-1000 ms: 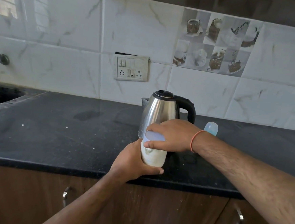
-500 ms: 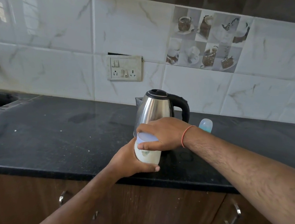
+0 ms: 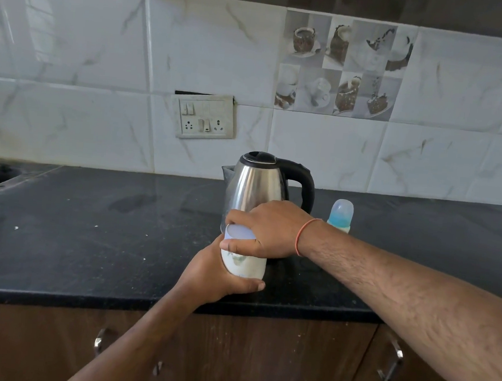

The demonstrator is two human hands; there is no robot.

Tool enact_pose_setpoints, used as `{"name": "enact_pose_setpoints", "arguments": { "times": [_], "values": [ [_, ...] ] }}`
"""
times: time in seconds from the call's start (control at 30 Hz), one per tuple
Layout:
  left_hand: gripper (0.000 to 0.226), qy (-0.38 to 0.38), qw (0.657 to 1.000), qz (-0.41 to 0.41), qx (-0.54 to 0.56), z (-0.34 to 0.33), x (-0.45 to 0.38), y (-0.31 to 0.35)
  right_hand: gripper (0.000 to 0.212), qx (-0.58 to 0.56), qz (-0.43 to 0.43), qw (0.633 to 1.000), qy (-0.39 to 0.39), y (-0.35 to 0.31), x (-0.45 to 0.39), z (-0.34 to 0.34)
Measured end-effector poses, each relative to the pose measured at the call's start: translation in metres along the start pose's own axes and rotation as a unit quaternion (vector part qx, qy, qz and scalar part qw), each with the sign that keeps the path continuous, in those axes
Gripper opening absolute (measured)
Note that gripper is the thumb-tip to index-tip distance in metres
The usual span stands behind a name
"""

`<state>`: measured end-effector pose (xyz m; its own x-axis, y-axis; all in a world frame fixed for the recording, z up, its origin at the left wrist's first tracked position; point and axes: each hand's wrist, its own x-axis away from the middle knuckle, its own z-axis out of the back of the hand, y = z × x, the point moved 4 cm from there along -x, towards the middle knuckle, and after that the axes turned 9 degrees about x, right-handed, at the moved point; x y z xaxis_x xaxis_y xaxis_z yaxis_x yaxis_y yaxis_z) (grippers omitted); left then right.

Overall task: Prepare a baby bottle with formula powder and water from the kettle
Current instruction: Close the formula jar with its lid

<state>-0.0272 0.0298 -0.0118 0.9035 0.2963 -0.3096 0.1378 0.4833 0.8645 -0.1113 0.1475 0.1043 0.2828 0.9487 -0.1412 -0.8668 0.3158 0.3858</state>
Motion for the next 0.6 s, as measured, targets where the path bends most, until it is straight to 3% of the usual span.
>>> {"name": "enact_pose_setpoints", "arguments": {
  "times": [0.3, 0.6],
  "values": [
    [0.108, 0.017, 1.000, 0.013, -0.017, -0.001, 0.004, 0.001, 0.059, 0.012, 0.049, 0.999, -0.003, 0.005, -0.002, 0.004],
    [0.106, 0.031, 0.999, 0.026, -0.013, 0.000, 0.002, -0.004, 0.060, -0.047, -0.045, 0.998, 0.022, -0.002, 0.002, -0.006]
  ]
}}
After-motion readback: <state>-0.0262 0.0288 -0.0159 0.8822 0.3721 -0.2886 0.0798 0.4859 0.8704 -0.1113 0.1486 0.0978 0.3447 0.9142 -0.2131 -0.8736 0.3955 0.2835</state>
